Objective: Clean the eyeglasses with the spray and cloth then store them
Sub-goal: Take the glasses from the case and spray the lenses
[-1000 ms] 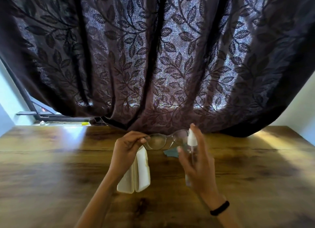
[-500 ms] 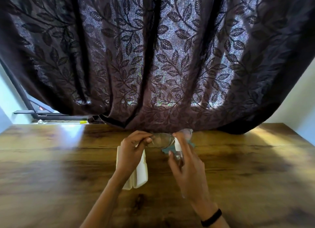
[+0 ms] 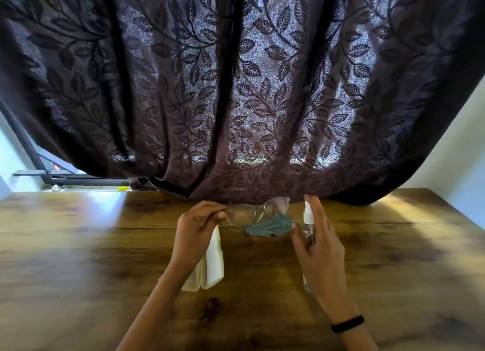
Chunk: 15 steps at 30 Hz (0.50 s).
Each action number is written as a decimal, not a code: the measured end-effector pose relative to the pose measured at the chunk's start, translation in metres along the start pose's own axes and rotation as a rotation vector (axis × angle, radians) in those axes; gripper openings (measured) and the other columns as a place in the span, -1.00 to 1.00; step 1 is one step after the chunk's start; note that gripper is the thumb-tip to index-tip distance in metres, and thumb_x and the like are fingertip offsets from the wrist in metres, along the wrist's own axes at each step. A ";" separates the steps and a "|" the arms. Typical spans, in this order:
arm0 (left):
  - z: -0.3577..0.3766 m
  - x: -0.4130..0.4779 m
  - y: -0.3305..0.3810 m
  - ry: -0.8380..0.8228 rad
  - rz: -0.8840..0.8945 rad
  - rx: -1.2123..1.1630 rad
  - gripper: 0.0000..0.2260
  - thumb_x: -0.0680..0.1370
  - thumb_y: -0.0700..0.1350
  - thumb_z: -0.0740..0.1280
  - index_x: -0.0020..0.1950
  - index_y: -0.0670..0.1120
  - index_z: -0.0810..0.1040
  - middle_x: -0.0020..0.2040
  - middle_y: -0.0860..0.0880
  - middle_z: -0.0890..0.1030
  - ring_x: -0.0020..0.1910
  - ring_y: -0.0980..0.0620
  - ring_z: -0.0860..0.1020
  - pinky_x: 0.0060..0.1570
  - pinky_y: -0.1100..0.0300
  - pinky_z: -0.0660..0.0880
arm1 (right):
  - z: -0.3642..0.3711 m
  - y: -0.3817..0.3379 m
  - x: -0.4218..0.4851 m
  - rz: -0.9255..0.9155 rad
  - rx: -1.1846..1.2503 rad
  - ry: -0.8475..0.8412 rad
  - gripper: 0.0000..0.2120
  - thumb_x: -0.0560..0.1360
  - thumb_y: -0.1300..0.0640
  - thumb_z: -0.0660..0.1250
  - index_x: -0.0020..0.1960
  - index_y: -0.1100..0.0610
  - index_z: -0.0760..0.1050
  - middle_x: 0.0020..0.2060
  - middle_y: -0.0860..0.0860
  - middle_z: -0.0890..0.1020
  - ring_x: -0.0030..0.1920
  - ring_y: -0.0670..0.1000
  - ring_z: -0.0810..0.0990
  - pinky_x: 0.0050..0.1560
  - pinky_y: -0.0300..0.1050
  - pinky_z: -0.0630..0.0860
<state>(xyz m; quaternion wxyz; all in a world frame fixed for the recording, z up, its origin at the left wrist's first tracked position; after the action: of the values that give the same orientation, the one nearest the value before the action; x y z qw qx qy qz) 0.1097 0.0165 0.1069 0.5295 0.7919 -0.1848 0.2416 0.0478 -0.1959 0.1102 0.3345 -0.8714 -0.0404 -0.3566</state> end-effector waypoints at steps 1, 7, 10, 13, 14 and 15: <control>0.001 0.000 0.000 -0.002 -0.001 -0.001 -0.85 0.44 -0.34 0.35 -0.05 -0.17 0.64 -0.15 0.06 0.60 -0.13 0.33 0.56 -0.13 0.50 0.45 | 0.001 0.001 0.000 -0.001 0.001 0.000 -0.42 0.43 0.24 0.36 0.38 0.10 0.23 -0.04 -0.04 0.44 -0.17 -0.41 0.49 -0.36 -0.71 0.25; 0.002 -0.001 -0.002 -0.007 -0.017 0.006 -0.86 0.45 -0.31 0.36 -0.05 -0.16 0.64 -0.14 0.08 0.60 -0.10 0.26 0.57 -0.13 0.43 0.48 | 0.005 0.006 -0.003 -0.009 0.001 -0.006 -0.48 0.46 0.17 0.33 0.36 0.01 0.22 -0.09 -0.06 0.46 -0.27 -0.24 0.53 -0.36 -0.61 0.36; 0.001 -0.001 -0.001 -0.008 -0.006 -0.001 -0.86 0.45 -0.32 0.35 -0.05 -0.17 0.64 -0.15 0.08 0.60 -0.12 0.31 0.56 -0.13 0.47 0.46 | 0.002 0.012 -0.004 0.009 0.045 0.033 -0.50 0.47 0.08 0.27 0.36 0.01 0.20 0.13 0.01 0.49 -0.08 -0.31 0.47 -0.25 -0.63 0.36; 0.001 -0.001 -0.003 -0.010 -0.008 -0.012 -0.86 0.44 -0.32 0.35 -0.05 -0.18 0.64 -0.15 0.07 0.60 -0.12 0.32 0.56 -0.13 0.49 0.45 | -0.001 0.025 -0.005 0.128 0.176 0.034 -0.35 0.47 0.02 0.25 0.43 -0.13 -0.04 0.33 0.06 0.36 -0.06 -0.18 0.52 -0.16 -0.47 0.42; 0.001 -0.001 -0.004 -0.009 -0.014 -0.021 -0.86 0.44 -0.33 0.35 -0.05 -0.18 0.64 -0.15 0.07 0.60 -0.12 0.31 0.56 -0.12 0.49 0.45 | -0.002 0.029 -0.007 0.158 0.221 0.033 -0.32 0.48 0.02 0.23 0.43 -0.17 -0.11 0.36 -0.02 0.30 -0.04 -0.23 0.50 -0.13 -0.40 0.42; 0.001 -0.001 -0.004 -0.007 -0.023 -0.034 -0.86 0.44 -0.33 0.35 -0.05 -0.18 0.64 -0.15 0.06 0.60 -0.13 0.31 0.56 -0.12 0.48 0.45 | -0.002 0.033 -0.008 0.177 0.244 0.033 -0.31 0.49 0.02 0.21 0.44 -0.18 -0.15 0.36 -0.14 0.23 -0.01 -0.31 0.46 -0.08 -0.32 0.42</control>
<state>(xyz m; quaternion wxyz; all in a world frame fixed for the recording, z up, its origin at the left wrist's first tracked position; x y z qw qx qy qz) 0.1117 0.0171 0.1029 0.5448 0.7858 -0.1817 0.2294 0.0506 -0.2214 0.0879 0.4688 -0.8184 -0.0013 -0.3324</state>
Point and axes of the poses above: each hand's wrist, its own x-axis towards the middle knuckle, its own z-axis out of the palm, y = z × x, the point moved 4 cm from there along x, towards the middle knuckle
